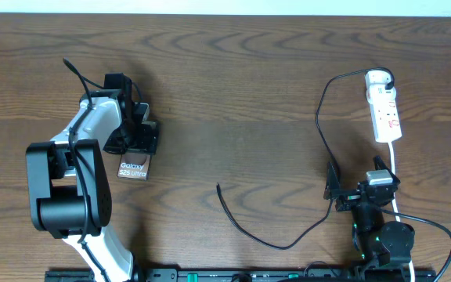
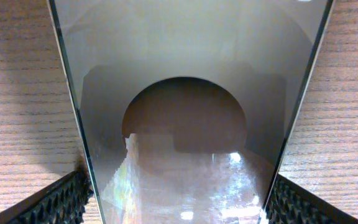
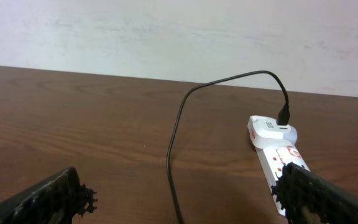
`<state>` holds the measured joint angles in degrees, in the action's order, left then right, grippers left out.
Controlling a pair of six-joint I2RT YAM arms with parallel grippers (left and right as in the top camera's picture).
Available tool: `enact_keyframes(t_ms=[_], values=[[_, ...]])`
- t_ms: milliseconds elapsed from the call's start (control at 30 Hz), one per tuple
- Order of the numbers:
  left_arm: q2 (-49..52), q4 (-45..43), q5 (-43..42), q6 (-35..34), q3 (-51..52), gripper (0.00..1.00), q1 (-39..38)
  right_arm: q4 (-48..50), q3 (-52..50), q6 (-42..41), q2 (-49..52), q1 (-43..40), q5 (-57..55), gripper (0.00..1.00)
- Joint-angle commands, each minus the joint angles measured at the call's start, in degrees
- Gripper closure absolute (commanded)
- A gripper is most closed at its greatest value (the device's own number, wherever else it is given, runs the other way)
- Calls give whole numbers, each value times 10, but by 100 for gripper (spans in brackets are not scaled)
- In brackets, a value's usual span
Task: Plug charger to phone and switch on socket
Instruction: 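Close the left gripper on the phone's long edges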
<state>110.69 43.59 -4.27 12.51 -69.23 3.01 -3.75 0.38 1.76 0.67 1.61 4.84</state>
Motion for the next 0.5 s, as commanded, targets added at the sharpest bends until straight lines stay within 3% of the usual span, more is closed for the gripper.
enact_keyframes(t_ms=[0, 467], values=[[5, 0, 9, 10, 13, 13, 3, -3, -1, 0, -3, 3, -3, 1], [5, 0, 6, 10, 15, 13, 3, -3, -1, 0, -3, 3, -3, 1]])
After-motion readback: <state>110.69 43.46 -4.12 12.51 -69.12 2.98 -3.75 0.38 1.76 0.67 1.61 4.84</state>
